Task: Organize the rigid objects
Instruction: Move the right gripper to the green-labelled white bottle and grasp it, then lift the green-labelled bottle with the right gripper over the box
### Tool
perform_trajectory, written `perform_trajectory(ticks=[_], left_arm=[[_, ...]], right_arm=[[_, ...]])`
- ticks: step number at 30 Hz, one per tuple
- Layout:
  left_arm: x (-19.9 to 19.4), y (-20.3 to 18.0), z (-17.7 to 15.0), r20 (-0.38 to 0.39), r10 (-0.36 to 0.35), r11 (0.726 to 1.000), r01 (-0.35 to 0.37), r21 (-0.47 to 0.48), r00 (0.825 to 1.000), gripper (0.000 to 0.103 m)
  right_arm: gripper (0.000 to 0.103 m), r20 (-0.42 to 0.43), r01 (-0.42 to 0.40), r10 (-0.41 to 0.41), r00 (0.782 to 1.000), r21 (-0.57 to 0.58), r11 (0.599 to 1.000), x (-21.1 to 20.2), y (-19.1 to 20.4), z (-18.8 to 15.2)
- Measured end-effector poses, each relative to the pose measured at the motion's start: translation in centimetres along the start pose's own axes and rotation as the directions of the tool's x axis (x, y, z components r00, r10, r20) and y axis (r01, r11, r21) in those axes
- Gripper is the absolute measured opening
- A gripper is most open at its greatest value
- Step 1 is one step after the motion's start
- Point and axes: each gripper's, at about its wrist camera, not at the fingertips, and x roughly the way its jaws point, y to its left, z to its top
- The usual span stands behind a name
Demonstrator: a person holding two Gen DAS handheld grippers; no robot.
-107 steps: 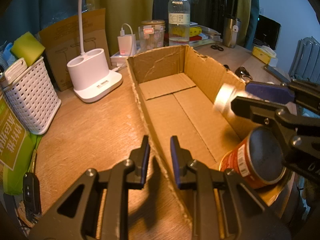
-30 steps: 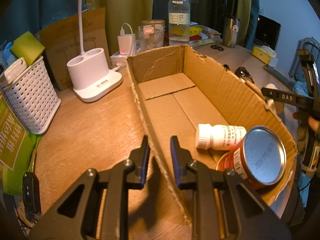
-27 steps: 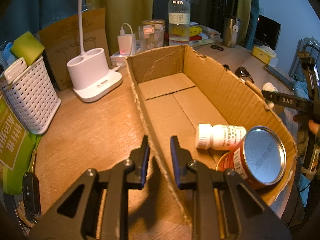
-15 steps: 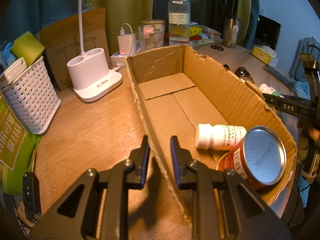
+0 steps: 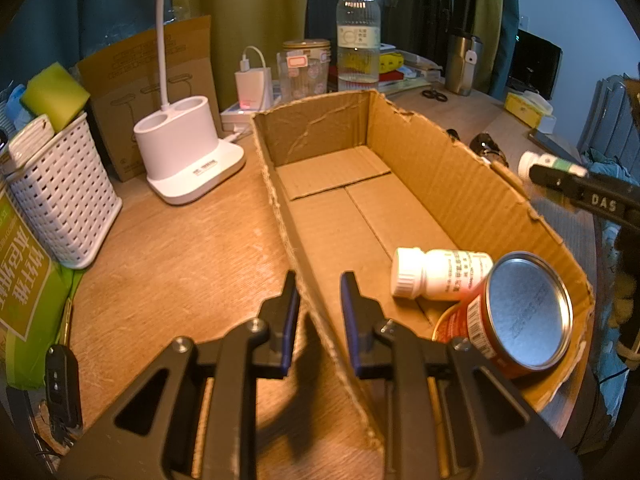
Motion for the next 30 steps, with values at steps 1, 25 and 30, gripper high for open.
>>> perform_trajectory(ticks=[1, 25, 30], left_arm=[[0.0, 0.0, 0.0, 0.000, 0.000, 1.000, 0.000, 0.000, 1.000, 0.021], [0.0, 0.0, 0.0, 0.000, 0.000, 1.000, 0.000, 0.000, 1.000, 0.021], [0.0, 0.0, 0.0, 0.000, 0.000, 1.000, 0.000, 0.000, 1.000, 0.021]], right_arm=[[0.045, 0.009, -0.004, 0.004, 1.000, -0.006, 1.000, -0.4, 0.3, 0.2], [0.045, 0.131, -0.129, 0.151, 0.980, -0.161, 0.979, -6.5, 6.7, 2.9], [0.045, 0.137, -0.155, 0.183, 0.974, -0.195, 0.968, -7.0, 8.2, 3.1]])
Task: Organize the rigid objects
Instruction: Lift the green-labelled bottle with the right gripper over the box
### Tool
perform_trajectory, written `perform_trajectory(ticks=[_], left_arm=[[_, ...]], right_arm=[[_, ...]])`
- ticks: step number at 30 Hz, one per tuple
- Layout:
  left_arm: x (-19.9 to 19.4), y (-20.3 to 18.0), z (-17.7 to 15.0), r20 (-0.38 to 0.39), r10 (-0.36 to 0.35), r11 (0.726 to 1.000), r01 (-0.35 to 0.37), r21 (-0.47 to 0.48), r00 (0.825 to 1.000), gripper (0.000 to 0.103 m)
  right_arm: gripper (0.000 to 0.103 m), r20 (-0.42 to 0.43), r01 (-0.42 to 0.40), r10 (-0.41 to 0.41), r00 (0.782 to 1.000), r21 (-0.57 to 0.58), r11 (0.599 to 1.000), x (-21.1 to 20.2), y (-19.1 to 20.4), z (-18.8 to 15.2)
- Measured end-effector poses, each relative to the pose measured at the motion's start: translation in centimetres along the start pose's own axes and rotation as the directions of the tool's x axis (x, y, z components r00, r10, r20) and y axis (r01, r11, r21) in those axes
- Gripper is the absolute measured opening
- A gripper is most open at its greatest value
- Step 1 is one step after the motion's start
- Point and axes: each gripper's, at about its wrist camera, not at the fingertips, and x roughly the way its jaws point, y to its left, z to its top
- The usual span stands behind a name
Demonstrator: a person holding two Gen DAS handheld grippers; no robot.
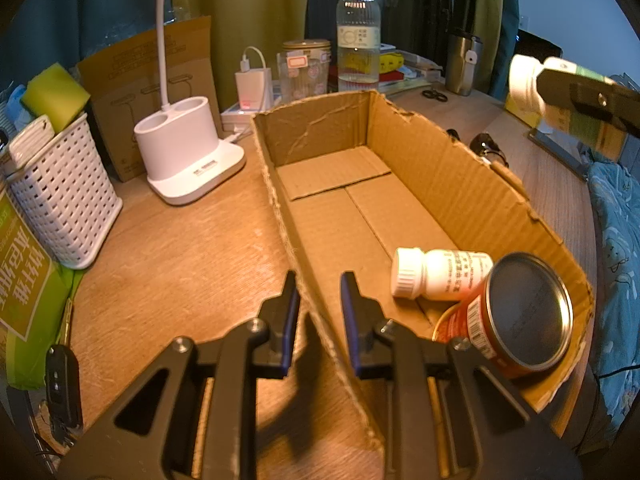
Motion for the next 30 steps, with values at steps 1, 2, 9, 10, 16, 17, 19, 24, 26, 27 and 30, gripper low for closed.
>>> perform_trajectory(ticks=[1, 2, 9, 10, 16, 17, 19, 24, 26, 27, 30], left_arm=[[0.0, 0.0, 0.0, 0.000, 0.000, 1.000, 0.000, 0.000, 1.000, 0.021], [0.0, 0.0, 0.0, 0.000, 0.000, 1.000, 0.000, 0.000, 1.000, 0.021], [0.0, 0.0, 0.0, 0.000, 0.000, 1.000, 0.000, 0.000, 1.000, 0.021], [0.0, 0.0, 0.0, 0.000, 0.000, 1.000, 0.000, 0.000, 1.000, 0.021], [0.0, 0.0, 0.0, 0.000, 0.000, 1.000, 0.000, 0.000, 1.000, 0.021], [0.0, 0.0, 0.0, 0.000, 0.000, 1.000, 0.000, 0.000, 1.000, 0.021], [0.0, 0.0, 0.0, 0.000, 0.000, 1.000, 0.000, 0.000, 1.000, 0.021], [0.0, 0.0, 0.0, 0.000, 0.000, 1.000, 0.000, 0.000, 1.000, 0.021], [0.0, 0.0, 0.0, 0.000, 0.000, 1.000, 0.000, 0.000, 1.000, 0.021], [0.0, 0.0, 0.0, 0.000, 0.000, 1.000, 0.000, 0.000, 1.000, 0.021], [0.0, 0.0, 0.0, 0.000, 0.001, 1.000, -0.001, 0.002, 1.000, 0.021]], right_arm=[[0.045, 0.001, -0.005, 0.005, 1.000, -0.005, 1.000, 0.0, 0.2, 0.1], [0.045, 0.000, -0.010, 0.010, 1.000, -0.011, 1.000, 0.0, 0.5, 0.1], [0.045, -0.022, -0.048, 0.047, 0.999, -0.044, 0.998, 1.0, 2.2, -0.1], [0.045, -0.029, -0.054, 0.052, 0.998, -0.047, 0.997, 1.2, 2.4, -0.2], [0.045, -0.069, -0.077, 0.073, 0.995, -0.063, 0.995, 2.8, 3.3, -0.9], [0.045, -0.078, -0.081, 0.076, 0.994, -0.067, 0.994, 3.1, 3.5, -1.0], [0.045, -0.095, -0.088, 0.081, 0.992, -0.073, 0.993, 3.7, 3.8, -1.3], [0.045, -0.125, -0.086, 0.076, 0.989, -0.077, 0.993, 4.8, 4.2, -1.8], [0.045, -0.142, -0.084, 0.073, 0.987, -0.077, 0.993, 5.3, 4.3, -2.0], [0.045, -0.147, -0.081, 0.068, 0.987, -0.079, 0.994, 5.5, 4.3, -2.1], [0.045, -0.170, -0.074, 0.058, 0.984, -0.089, 0.993, 6.1, 4.3, -2.4]])
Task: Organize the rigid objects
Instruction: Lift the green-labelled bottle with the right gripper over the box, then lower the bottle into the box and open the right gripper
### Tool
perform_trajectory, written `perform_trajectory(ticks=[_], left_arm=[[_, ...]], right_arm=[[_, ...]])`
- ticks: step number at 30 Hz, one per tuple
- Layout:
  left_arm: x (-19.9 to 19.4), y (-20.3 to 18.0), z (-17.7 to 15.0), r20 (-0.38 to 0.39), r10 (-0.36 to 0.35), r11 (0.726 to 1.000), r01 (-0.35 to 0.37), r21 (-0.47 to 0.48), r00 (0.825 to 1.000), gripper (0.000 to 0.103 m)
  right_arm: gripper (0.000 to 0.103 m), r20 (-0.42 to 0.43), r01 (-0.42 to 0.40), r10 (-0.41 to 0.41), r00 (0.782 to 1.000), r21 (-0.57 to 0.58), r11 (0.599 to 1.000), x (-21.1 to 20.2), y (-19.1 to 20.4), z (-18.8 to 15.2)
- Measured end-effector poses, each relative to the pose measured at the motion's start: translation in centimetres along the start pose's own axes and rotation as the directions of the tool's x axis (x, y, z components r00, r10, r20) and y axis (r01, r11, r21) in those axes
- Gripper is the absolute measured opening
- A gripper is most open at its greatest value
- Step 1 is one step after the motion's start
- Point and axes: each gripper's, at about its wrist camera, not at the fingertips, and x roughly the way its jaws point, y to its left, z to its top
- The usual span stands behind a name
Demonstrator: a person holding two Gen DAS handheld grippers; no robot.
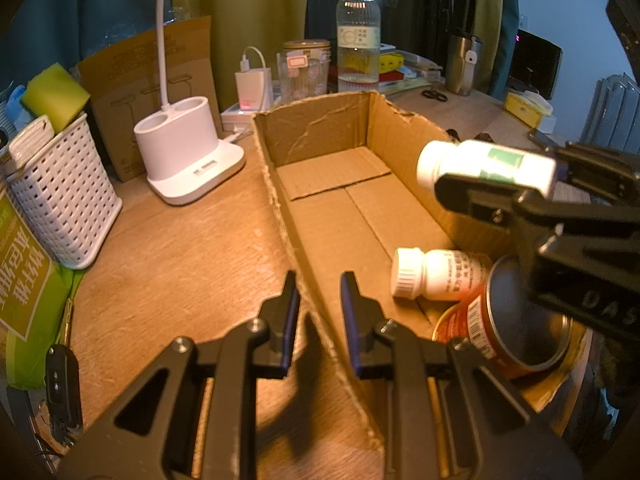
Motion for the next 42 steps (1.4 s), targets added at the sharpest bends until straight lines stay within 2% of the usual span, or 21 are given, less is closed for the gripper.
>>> perform_trajectory(ticks=[11, 22, 30, 34, 42], left_arm=[[0.1, 0.1, 0.1, 0.001, 0.002, 1.000, -0.002, -0.001, 1.000, 0.021], [0.1, 0.1, 0.0, 0.001, 0.004, 1.000, -0.004, -0.001, 1.000, 0.021], [0.1, 0.1, 0.0, 0.001, 0.004, 1.000, -0.004, -0.002, 1.000, 0.021], [0.2, 0.2, 0.0, 0.000, 0.003, 1.000, -0.003, -0.003, 1.000, 0.021], [0.1, 0.1, 0.0, 0.000, 0.003, 1.000, -0.003, -0.001, 1.000, 0.021]], right_arm=[[0.046, -0.010, -0.006, 0.006, 1.000, -0.014, 1.000, -0.2, 0.1, -0.2], [0.050, 0.035, -0.012, 0.011, 0.999, 0.024, 1.000, -2.0, -1.0, -0.2], [0.050, 0.071, 0.009, -0.013, 0.997, 0.061, 0.998, -3.6, -2.4, 0.0], [0.050, 0.054, 0.014, -0.018, 0.998, 0.064, 0.998, -3.2, -2.7, -0.3], [0.052, -0.033, 0.000, 0.001, 0.999, 0.041, 0.999, -0.6, -2.0, -1.4]])
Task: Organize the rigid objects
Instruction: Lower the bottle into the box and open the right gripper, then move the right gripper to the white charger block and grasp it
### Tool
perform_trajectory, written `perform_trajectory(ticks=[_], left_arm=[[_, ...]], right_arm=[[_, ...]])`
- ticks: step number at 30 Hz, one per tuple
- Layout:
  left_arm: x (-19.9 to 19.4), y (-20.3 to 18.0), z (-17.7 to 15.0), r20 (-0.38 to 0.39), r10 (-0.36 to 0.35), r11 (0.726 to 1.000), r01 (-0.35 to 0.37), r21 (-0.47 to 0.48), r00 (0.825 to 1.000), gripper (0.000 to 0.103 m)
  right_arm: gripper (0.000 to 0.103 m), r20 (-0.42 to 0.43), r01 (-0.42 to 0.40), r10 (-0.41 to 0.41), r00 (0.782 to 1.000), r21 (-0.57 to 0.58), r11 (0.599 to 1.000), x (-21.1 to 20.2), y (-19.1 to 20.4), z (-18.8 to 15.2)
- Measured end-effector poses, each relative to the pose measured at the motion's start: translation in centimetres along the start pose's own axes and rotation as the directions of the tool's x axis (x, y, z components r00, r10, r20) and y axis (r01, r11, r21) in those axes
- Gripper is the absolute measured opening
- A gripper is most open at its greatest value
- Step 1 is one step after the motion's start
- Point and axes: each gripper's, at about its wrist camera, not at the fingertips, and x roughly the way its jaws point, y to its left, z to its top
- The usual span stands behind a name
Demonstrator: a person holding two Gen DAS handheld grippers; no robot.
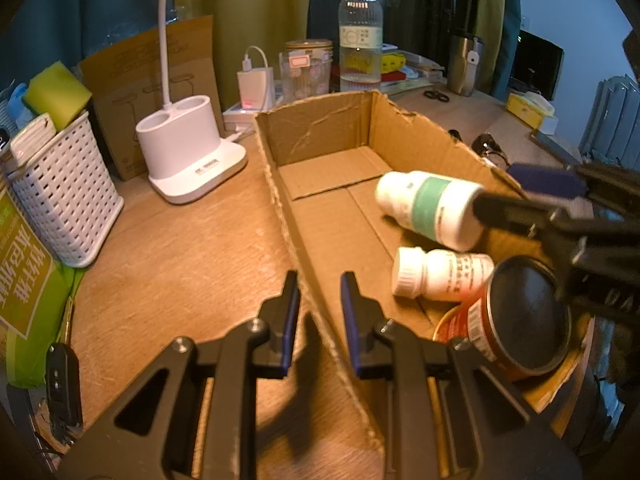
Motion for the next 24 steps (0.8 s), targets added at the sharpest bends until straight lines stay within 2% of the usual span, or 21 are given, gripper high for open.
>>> perform_trajectory(ticks=[4, 14, 24], left_arm=[[0.0, 0.0, 0.0, 0.000, 0.000, 1.000, 0.000, 0.000, 1.000, 0.021], [0.0, 0.0, 0.0, 0.000, 0.000, 1.000, 0.000, 0.000, 1.000, 0.021], [-0.1, 0.0, 0.0, -0.001, 0.000, 1.000, 0.000, -0.002, 1.000, 0.021]], right_arm=[[0.052, -0.002, 0.001, -0.001, 1.000, 0.005, 1.000, 0.2, -0.2, -0.2], [0.052, 0.088, 0.035, -0.041, 0.995, 0.068, 0.997, -2.4, -2.4, 0.5], [0.059, 0.085, 0.088, -0.100, 0.991, 0.137, 0.987, -2.1, -6.0, 0.2]])
